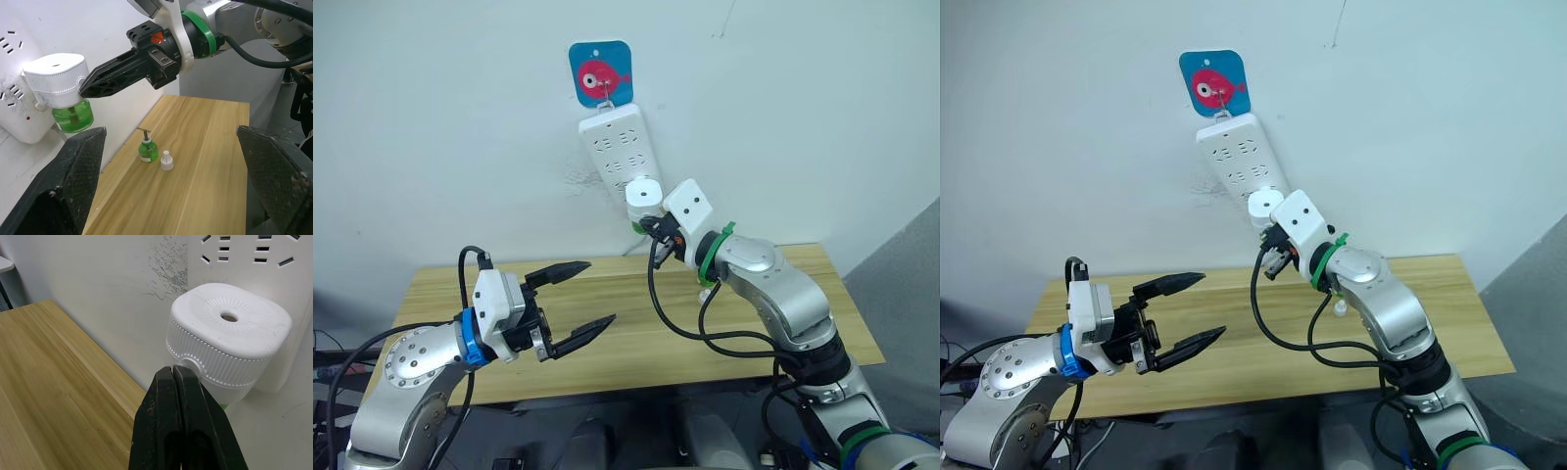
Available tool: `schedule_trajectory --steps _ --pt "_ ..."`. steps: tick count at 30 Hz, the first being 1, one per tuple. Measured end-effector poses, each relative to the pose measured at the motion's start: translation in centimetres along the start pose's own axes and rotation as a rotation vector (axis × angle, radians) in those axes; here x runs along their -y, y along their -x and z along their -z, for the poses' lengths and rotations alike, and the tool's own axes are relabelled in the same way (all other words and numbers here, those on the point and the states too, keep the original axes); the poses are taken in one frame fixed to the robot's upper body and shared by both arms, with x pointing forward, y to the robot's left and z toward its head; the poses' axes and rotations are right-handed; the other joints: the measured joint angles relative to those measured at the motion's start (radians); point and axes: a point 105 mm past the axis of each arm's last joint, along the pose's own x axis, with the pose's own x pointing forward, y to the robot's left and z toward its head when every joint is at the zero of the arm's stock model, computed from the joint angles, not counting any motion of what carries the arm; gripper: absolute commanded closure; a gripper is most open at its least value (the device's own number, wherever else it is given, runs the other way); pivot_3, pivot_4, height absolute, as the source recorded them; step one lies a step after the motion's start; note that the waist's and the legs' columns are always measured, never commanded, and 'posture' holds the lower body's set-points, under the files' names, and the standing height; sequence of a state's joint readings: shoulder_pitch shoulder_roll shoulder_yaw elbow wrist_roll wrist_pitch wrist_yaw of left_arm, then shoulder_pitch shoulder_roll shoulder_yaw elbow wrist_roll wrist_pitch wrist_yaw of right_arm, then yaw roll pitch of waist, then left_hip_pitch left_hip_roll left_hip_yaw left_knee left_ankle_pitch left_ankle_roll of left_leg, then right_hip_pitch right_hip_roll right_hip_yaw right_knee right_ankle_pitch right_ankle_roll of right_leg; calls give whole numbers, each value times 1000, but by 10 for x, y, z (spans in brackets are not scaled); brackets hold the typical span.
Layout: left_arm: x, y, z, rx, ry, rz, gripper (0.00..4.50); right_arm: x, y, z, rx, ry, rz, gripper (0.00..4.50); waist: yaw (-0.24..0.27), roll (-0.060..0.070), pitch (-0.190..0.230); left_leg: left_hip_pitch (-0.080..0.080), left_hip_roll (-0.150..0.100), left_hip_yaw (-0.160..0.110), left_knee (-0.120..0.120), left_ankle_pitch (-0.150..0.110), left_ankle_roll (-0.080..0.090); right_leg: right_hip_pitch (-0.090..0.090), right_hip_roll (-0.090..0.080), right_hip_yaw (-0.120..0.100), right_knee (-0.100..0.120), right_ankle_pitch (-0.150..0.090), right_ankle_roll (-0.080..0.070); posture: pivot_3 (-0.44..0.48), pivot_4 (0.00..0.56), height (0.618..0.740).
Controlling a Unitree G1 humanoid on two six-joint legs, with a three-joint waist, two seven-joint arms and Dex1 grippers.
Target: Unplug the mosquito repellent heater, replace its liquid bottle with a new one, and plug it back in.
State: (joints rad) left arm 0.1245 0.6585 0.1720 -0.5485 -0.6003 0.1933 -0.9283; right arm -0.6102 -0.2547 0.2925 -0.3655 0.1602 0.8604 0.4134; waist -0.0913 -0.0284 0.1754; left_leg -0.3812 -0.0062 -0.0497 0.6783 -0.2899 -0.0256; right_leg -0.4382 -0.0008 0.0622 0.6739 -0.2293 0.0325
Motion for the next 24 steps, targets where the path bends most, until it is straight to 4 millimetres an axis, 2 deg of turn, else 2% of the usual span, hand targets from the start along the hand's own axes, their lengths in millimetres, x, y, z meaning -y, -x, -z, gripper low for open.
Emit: schedule_trajectory --steps 4,10,20,24 --pt "1 -1 1 0 4 4 0 0 6 -6 16 -30 -13 4475 0 0 0 0 0 0 0 0 0 0 0 0 0 0 0 -68 148 740" --pt "1 -2 2 -5 12 5 0 -21 14 -11 26 -55 -140 4475 0 0 0 0 0 0 0 0 0 0 0 0 0 0 0 -69 151 740" --pt "0 -2 1 -6 12 7 0 -8 12 -6 12 -15 -64 4475 1 0 0 0 0 0 -1 0 0 0 0 0 -1 0 0 -71 151 740" --pt "0 -2 1 -6 12 8 0 -9 9 -4 6 -4 -65 4475 0 0 0 0 0 0 -1 0 0 0 0 0 -1 0 0 -73 151 740"
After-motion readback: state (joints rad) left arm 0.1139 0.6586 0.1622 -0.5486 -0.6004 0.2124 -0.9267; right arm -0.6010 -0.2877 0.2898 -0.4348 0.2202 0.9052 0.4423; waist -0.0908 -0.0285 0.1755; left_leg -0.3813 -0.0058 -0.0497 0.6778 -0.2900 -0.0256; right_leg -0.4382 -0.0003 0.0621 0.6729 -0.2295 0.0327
